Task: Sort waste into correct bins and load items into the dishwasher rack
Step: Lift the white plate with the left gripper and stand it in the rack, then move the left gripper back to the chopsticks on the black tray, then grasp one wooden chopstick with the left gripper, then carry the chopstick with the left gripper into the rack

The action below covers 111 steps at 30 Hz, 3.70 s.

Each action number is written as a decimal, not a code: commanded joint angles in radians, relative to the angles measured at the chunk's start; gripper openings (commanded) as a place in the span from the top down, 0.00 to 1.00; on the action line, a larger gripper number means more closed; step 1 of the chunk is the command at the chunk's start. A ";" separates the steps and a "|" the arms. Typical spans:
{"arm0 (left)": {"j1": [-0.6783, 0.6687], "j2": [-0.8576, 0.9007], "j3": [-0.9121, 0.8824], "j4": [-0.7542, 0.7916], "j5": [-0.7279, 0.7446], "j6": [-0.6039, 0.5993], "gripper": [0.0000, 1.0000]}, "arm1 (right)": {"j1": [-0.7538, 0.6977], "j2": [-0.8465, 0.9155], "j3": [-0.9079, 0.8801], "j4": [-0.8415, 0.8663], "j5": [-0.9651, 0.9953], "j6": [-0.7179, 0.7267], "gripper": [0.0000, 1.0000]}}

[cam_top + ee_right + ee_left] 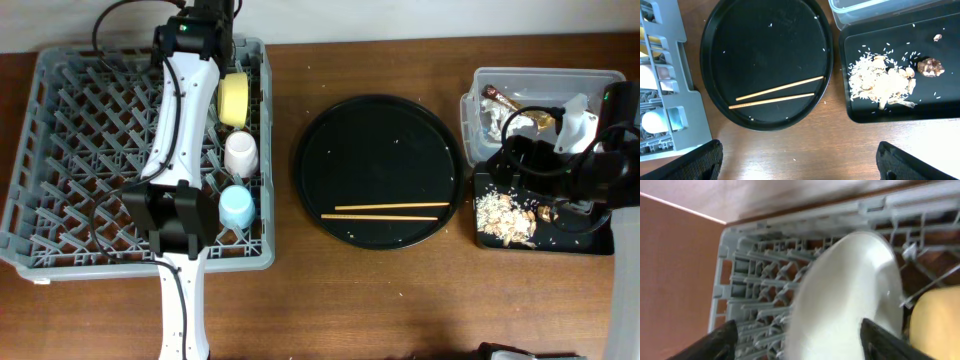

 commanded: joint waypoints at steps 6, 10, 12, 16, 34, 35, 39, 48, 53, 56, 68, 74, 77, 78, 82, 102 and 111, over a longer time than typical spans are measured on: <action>-0.053 -0.174 0.188 -0.137 0.447 0.174 0.13 | -0.005 0.001 -0.004 0.000 0.009 -0.004 0.02; -0.112 -0.184 0.183 -0.333 0.775 0.286 0.13 | -0.005 0.001 -0.004 0.000 0.008 -0.004 0.02; -0.159 -0.151 0.153 -0.416 0.887 0.348 0.14 | -0.004 0.000 -0.004 0.000 0.008 -0.004 0.01; -0.294 -0.074 0.022 -0.418 0.896 0.378 0.14 | -0.005 0.001 -0.004 0.000 0.008 -0.004 0.02; -0.716 0.008 -0.545 0.068 0.686 0.463 0.25 | -0.005 0.000 -0.004 0.000 0.008 -0.004 0.02; -0.716 0.007 -0.545 0.077 0.685 0.463 0.25 | -0.004 0.001 -0.004 0.000 0.008 -0.004 0.02; -0.713 0.007 -0.543 0.097 0.642 0.463 0.25 | -0.005 0.001 -0.004 0.000 0.008 -0.004 0.02; -0.670 0.005 -0.508 0.169 0.488 0.216 0.24 | -0.004 0.001 -0.004 0.000 0.008 -0.004 0.02; -0.663 -0.026 -0.406 0.130 0.557 0.218 0.24 | -0.004 0.000 -0.004 0.000 0.008 -0.004 0.02; -0.640 -0.027 -0.383 0.127 0.626 0.289 0.24 | -0.004 0.000 -0.004 0.000 0.008 -0.004 0.02; -0.544 0.029 -0.418 0.175 0.754 0.540 0.24 | -0.005 0.000 -0.004 0.000 0.008 -0.004 0.01; -0.549 0.058 -0.419 0.160 0.813 0.540 0.28 | -0.004 0.000 -0.004 0.000 0.008 -0.004 0.02; -0.549 0.061 -0.422 0.161 0.813 0.540 0.28 | -0.004 0.001 -0.004 0.000 0.008 -0.004 0.02; -0.549 0.066 -0.425 0.164 0.813 0.540 0.28 | -0.004 0.000 -0.004 0.000 0.008 -0.004 0.02; -0.552 0.108 -0.433 0.182 0.813 0.539 0.29 | -0.005 0.001 -0.004 0.000 0.008 -0.004 0.02; -0.388 -0.098 0.268 -0.301 0.554 0.006 1.00 | -0.004 0.000 -0.004 0.000 0.008 -0.004 0.02; -0.048 -0.248 0.158 -0.496 0.583 -0.102 1.00 | -0.004 0.001 -0.004 0.000 0.008 -0.004 0.02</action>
